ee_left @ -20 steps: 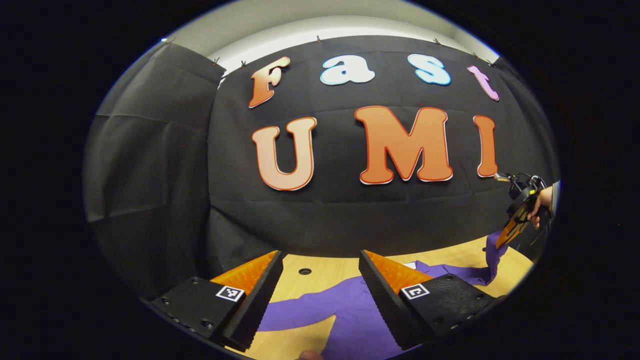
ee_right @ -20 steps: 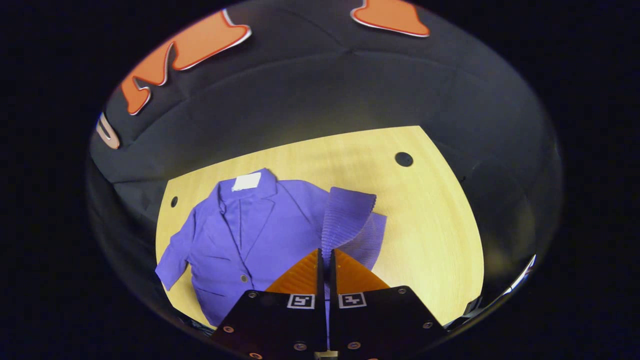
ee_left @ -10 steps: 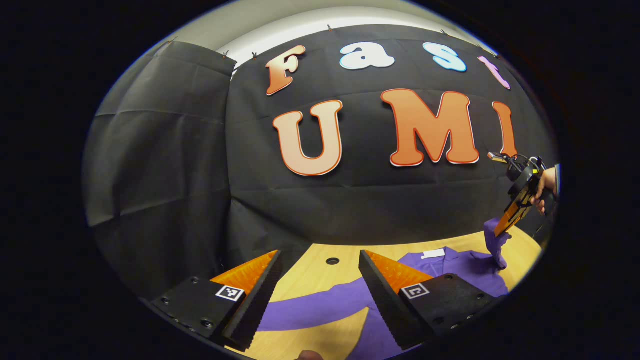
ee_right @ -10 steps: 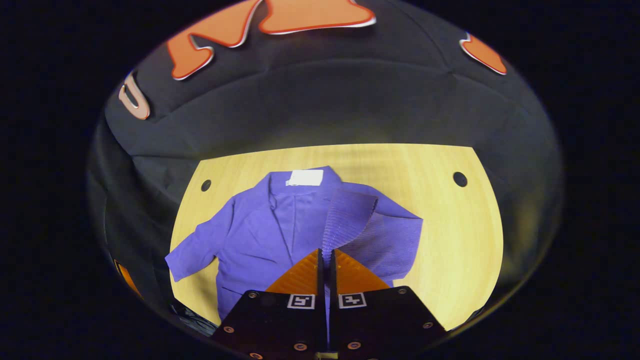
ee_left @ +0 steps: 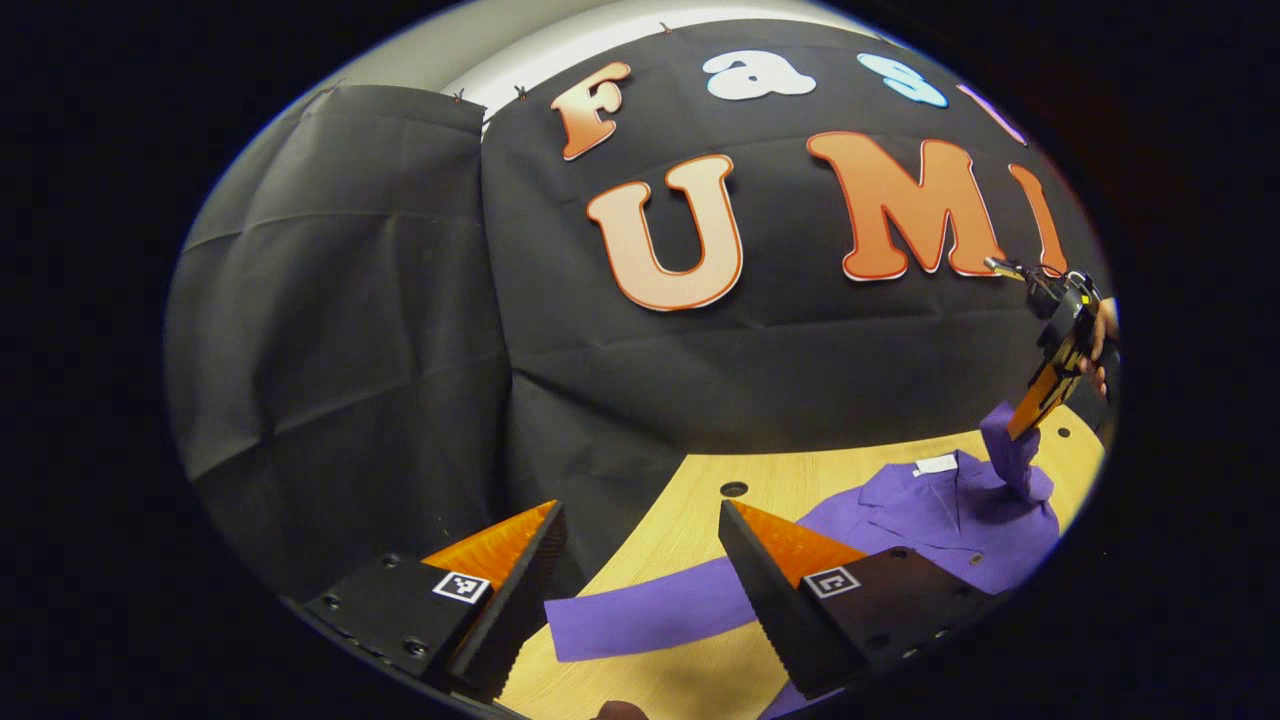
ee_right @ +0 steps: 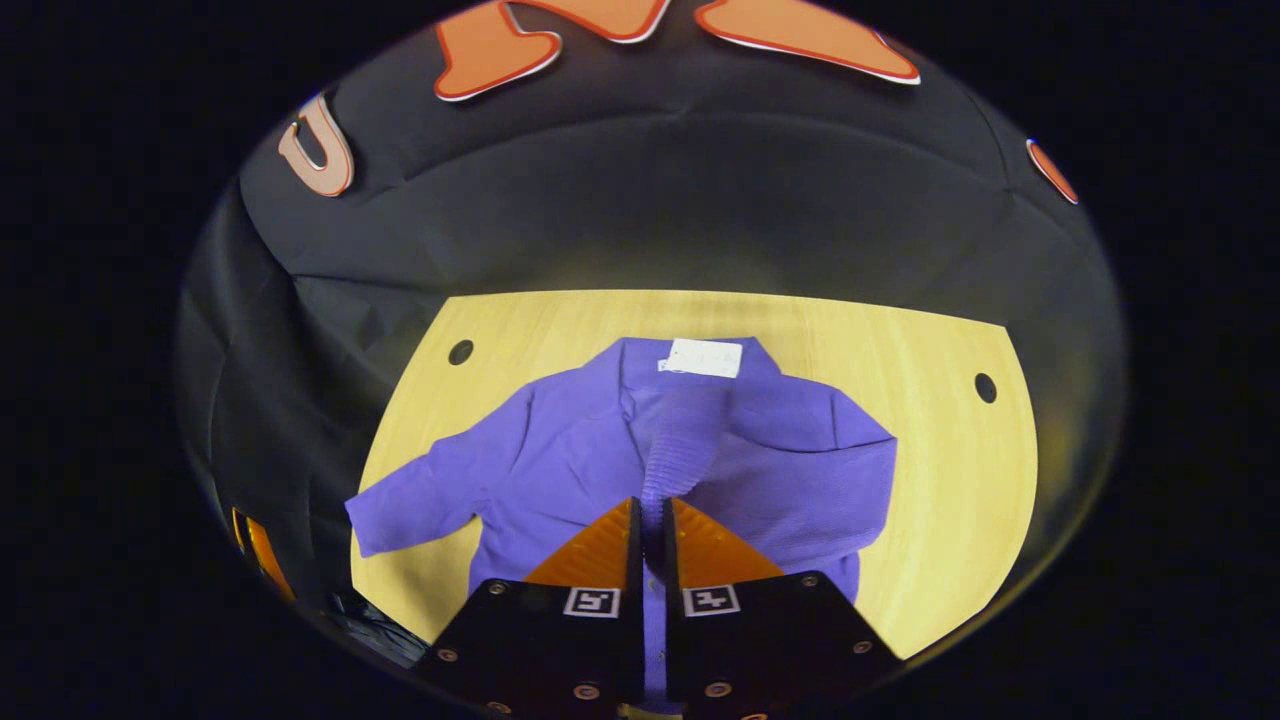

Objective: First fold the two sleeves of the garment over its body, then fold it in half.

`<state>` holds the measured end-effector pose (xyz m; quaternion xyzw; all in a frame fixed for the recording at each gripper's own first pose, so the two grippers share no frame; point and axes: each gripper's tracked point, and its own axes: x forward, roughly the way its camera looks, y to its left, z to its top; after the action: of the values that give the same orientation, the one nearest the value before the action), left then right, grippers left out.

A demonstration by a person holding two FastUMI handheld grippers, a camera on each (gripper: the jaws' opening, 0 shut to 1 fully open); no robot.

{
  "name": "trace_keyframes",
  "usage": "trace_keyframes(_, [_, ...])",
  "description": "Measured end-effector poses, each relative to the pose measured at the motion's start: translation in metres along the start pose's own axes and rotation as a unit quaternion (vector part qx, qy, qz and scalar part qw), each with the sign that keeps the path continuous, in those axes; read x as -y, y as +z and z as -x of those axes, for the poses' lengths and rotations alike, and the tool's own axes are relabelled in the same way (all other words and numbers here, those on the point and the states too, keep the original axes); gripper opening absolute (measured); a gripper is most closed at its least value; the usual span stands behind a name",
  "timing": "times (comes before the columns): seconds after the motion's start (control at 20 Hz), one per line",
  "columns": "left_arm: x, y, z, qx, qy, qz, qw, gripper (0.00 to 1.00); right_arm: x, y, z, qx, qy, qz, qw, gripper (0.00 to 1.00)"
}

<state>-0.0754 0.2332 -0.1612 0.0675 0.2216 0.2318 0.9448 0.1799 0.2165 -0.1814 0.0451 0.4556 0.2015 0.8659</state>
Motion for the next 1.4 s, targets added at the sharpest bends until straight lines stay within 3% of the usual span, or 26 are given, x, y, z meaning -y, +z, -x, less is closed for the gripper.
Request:
trace_keyframes(0.05, [-0.002,-0.007,-0.006,-0.012,0.000,0.003,1.000,0.98,-0.008,0.003,-0.002,0.008,0.012,0.002,1.000,0.13])
trace_keyframes(0.1, [-0.003,-0.013,-0.010,-0.024,-0.002,0.006,1.000,0.97,-0.014,0.006,-0.002,0.015,0.022,0.005,1.000,0.26])
trace_keyframes(0.15, [-0.007,-0.018,-0.014,-0.035,0.001,0.006,0.999,0.97,-0.016,0.006,0.003,0.019,0.024,0.007,0.999,0.30])
trace_keyframes(0.2, [-0.007,-0.023,-0.016,-0.044,-0.003,0.007,0.999,0.98,-0.018,0.007,0.006,0.025,0.028,0.007,0.999,0.41])
trace_keyframes(0.3, [-0.010,-0.035,-0.024,-0.064,-0.008,0.012,0.998,1.00,-0.019,0.012,0.015,0.046,0.032,0.009,0.998,0.53])
trace_keyframes(0.35, [-0.013,-0.040,-0.028,-0.077,-0.009,0.015,0.997,0.98,-0.017,0.016,0.023,0.061,0.032,0.008,0.998,0.51])
trace_keyframes(0.4, [-0.016,-0.045,-0.035,-0.090,-0.013,0.020,0.996,0.98,-0.016,0.020,0.032,0.076,0.034,0.006,0.997,0.60])
trace_keyframes(0.45, [-0.018,-0.052,-0.040,-0.106,-0.017,0.027,0.994,0.98,-0.015,0.024,0.041,0.093,0.037,0.003,0.995,0.74])
trace_keyframes(0.5, [-0.016,-0.061,-0.047,-0.124,-0.020,0.037,0.991,0.98,-0.013,0.028,0.051,0.109,0.039,-0.001,0.993,0.82])
trace_keyframes(0.6, [-0.013,-0.079,-0.057,-0.165,-0.031,0.075,0.983,0.98,-0.004,0.033,0.072,0.144,0.038,-0.009,0.989,0.90])
trace_keyframes(0.7, [-0.018,-0.103,-0.065,-0.222,-0.041,0.110,0.968,0.98,0.007,0.036,0.094,0.174,0.031,-0.014,0.984,0.95])
trace_keyframes(0.75, [-0.023,-0.112,-0.070,-0.242,-0.037,0.114,0.963,0.99,0.013,0.034,0.104,0.188,0.025,-0.015,0.982,0.86])
trace_keyframes(0.8, [-0.027,-0.122,-0.078,-0.257,-0.032,0.115,0.959,0.99,0.020,0.033,0.114,0.200,0.018,-0.015,0.980,0.95])
trace_keyframes(0.95, [-0.043,-0.145,-0.086,-0.304,-0.022,0.123,0.944,0.99,0.038,0.027,0.139,0.231,-0.006,-0.017,0.973,0.95])
trace_keyframes(1.4, [-0.051,-0.219,-0.105,-0.452,-0.019,0.158,0.878,0.99,0.073,0.012,0.215,0.327,-0.082,0.007,0.941,0.95])
